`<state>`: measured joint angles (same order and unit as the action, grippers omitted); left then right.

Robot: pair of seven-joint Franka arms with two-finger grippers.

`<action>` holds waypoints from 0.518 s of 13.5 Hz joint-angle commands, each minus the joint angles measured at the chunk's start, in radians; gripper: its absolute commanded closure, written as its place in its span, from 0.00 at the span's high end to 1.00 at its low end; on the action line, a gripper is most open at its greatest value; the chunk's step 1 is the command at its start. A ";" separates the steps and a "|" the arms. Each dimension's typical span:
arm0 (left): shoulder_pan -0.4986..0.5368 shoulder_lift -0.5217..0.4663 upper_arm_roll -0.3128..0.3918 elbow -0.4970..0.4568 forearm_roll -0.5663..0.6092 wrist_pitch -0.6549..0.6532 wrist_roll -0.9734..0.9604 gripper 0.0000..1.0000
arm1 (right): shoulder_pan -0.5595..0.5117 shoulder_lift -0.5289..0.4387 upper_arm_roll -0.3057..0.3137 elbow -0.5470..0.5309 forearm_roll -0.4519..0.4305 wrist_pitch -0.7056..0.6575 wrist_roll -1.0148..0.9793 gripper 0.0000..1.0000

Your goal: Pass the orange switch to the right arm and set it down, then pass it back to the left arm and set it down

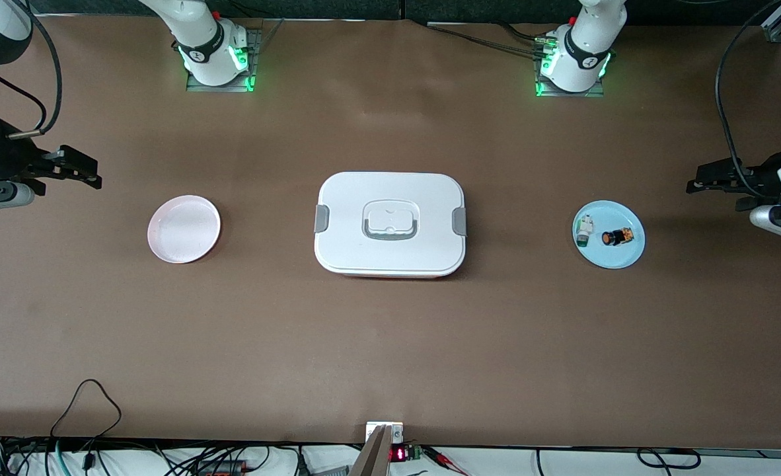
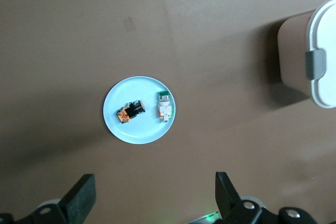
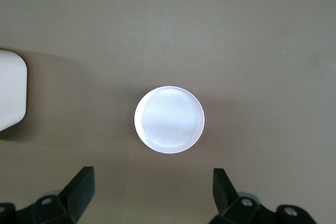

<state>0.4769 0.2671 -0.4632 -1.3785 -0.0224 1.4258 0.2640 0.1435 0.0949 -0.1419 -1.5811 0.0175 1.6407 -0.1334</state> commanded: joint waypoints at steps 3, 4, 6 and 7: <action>-0.013 -0.029 0.009 0.042 -0.019 -0.069 -0.042 1.00 | -0.004 0.000 0.002 0.007 -0.005 0.008 0.011 1.00; -0.074 -0.029 0.036 0.086 -0.010 -0.094 -0.063 1.00 | -0.004 0.002 0.002 0.007 -0.005 0.010 0.011 1.00; -0.240 -0.035 0.189 0.116 -0.013 -0.123 -0.115 1.00 | -0.004 0.002 0.002 0.007 -0.005 0.010 0.011 1.00; -0.312 -0.060 0.271 0.116 -0.017 -0.123 -0.117 1.00 | -0.004 0.002 0.002 0.007 -0.005 0.010 0.011 1.00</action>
<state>0.3021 0.2380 -0.3282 -1.2863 -0.0238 1.3304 0.1764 0.1434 0.0954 -0.1419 -1.5811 0.0175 1.6469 -0.1333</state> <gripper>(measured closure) 0.000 0.000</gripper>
